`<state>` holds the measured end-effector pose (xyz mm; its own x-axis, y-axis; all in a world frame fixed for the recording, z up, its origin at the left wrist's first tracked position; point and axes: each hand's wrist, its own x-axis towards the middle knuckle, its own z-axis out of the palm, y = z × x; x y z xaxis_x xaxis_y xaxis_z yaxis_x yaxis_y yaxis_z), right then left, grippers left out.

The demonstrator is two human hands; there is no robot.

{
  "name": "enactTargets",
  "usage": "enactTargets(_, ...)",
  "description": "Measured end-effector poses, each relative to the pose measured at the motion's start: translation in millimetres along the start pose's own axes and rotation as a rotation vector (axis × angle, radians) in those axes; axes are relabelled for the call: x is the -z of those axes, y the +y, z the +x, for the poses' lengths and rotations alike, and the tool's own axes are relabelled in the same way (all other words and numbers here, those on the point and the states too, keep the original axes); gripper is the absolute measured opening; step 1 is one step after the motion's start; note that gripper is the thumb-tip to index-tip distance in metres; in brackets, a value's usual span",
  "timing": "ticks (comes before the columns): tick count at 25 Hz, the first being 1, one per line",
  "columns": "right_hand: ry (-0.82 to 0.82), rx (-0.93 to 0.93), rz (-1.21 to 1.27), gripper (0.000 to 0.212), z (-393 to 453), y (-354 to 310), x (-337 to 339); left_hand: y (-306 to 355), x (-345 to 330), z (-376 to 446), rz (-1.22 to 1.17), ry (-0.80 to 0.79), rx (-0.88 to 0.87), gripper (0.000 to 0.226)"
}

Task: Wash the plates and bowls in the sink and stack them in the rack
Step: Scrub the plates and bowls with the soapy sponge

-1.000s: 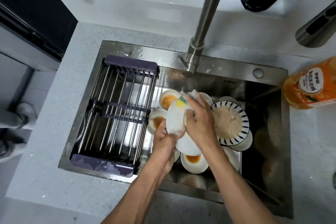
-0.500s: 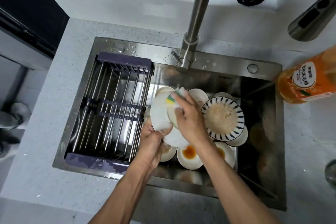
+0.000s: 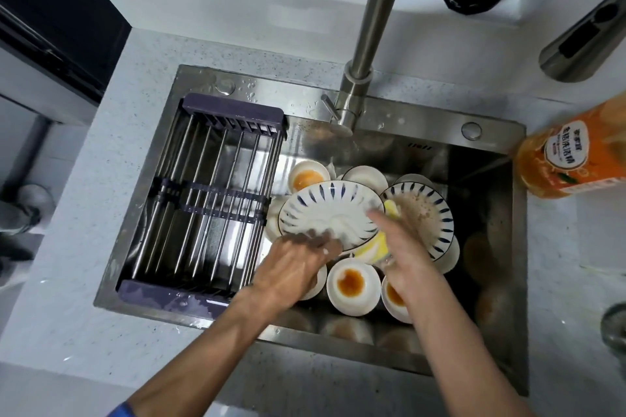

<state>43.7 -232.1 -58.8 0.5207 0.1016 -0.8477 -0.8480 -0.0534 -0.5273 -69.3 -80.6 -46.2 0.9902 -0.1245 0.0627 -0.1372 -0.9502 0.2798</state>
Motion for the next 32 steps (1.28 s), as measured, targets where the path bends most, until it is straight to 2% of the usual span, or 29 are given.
enactTargets(2,0.097,-0.022,-0.069,0.051,3.7,7.0,-1.4,-15.0,-8.9,-0.7,-0.031,0.022,0.062,0.064)
enactTargets(4,0.126,-0.053,0.001,0.051,3.1,11.1,-3.1,-19.2,-15.5,-8.2,-0.256,0.105,0.269,0.052)
enactTargets(6,0.140,-0.021,0.013,0.049,6.7,15.4,0.0,-7.3,-12.2,-11.4,-0.737,0.188,0.652,0.066)
enactTargets(8,0.130,0.030,-0.003,0.043,5.4,15.7,3.2,8.4,-5.0,-8.2,-1.343,0.260,1.013,0.079)
enactTargets(9,0.112,0.038,-0.018,0.041,5.6,15.5,5.3,12.9,-5.1,-4.3,-1.586,0.326,1.126,0.076)
enactTargets(10,0.098,0.044,-0.033,0.039,4.3,13.4,6.6,13.9,-8.2,-0.5,-1.707,0.372,1.230,0.066)
enactTargets(12,0.151,0.153,-0.154,0.033,-6.6,5.8,9.5,11.0,-17.4,6.6,-1.646,0.321,1.404,0.043)
enactTargets(14,0.350,0.496,-0.586,0.036,-27.7,8.4,12.7,13.7,-25.0,9.7,-1.530,0.255,1.478,0.025)
enactTargets(15,0.377,0.714,-0.780,0.039,-36.4,14.7,8.9,18.1,-28.4,9.3,-1.499,0.242,1.471,0.027)
enactTargets(16,0.310,0.895,-0.902,0.039,-38.0,22.9,1.2,23.9,-28.7,9.0,-1.478,0.228,1.438,0.031)
enactTargets(17,0.191,0.985,-1.043,0.042,-33.1,29.6,-8.9,29.6,-29.3,8.5,-1.457,0.229,1.388,0.032)
enactTargets(19,0.033,1.014,-1.339,0.053,-12.3,28.4,-24.3,37.0,-23.4,10.5,-1.441,0.268,1.286,0.028)
enactTargets(22,0.039,0.806,-1.578,0.067,-11.6,22.2,-22.5,22.4,-10.9,14.6,-1.402,0.394,1.316,0.024)
enactTargets(24,-0.077,0.786,-1.563,0.070,-31.0,41.7,-23.2,11.9,-13.1,11.3,-1.380,0.381,1.280,0.027)
enactTargets(26,-0.167,0.862,-1.489,0.067,-33.8,41.3,-41.0,14.3,-16.9,6.2,-1.394,0.347,1.239,0.029)
enactTargets(29,-0.006,0.819,-1.557,0.067,-15.7,19.2,-47.4,13.5,-12.7,1.0,-1.399,0.425,1.276,0.032)
enactTargets(31,-0.024,0.874,-1.585,0.067,-25.8,26.4,-35.5,4.8,-7.3,-2.1,-1.373,0.460,1.274,0.035)
enactTargets(32,-0.037,0.922,-1.486,0.065,-35.1,37.7,-26.0,2.9,-5.4,-3.2,-1.357,0.443,1.288,0.032)
